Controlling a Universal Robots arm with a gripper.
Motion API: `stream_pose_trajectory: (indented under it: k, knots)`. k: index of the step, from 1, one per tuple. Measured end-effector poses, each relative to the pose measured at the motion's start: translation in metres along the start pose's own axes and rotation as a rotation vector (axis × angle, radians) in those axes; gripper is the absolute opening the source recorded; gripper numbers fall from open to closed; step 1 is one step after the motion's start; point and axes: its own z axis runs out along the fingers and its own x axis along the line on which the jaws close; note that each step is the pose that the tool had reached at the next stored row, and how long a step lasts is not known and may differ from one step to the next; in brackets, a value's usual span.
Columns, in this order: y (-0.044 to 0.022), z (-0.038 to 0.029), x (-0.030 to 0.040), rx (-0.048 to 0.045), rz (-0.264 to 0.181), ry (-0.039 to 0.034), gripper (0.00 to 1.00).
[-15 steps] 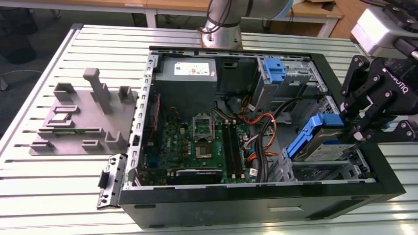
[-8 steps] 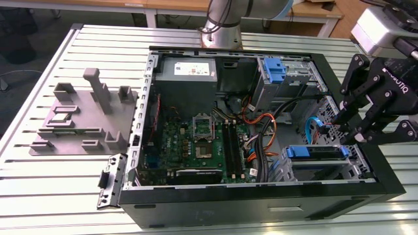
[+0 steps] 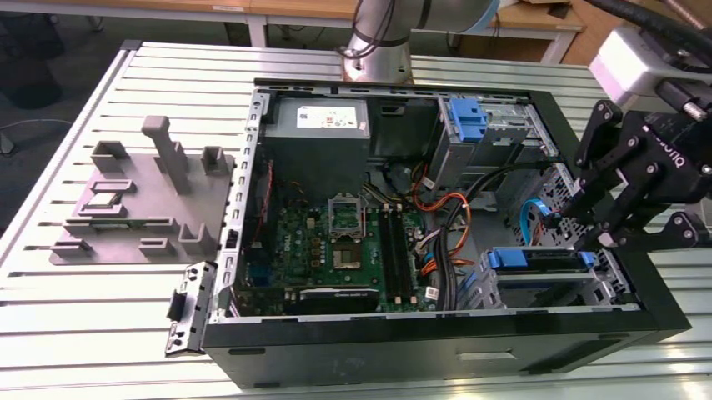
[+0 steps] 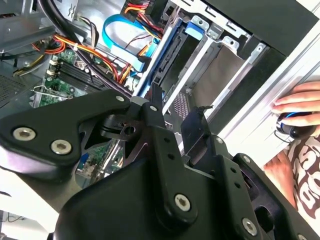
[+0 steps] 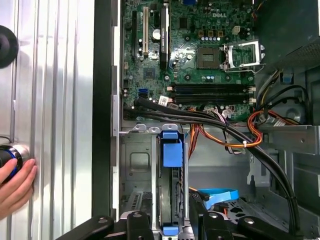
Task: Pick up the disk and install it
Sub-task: 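Insert the disk into the insertion slot, then insert the first disk wire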
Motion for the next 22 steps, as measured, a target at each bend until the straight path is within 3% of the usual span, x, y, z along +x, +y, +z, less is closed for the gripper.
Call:
stream_pose_trajectory:
  k: [7,13,22]
  knots:
    - [0.0054,0.0071,0.0002,0.0123,0.0,-0.0014,0.42]
    - [0.007,0.0144,-0.0001,0.0137,-0.001,-0.0015,0.42]
    - [0.0072,0.014,-0.0001,0.0138,0.0,-0.0015,0.42]
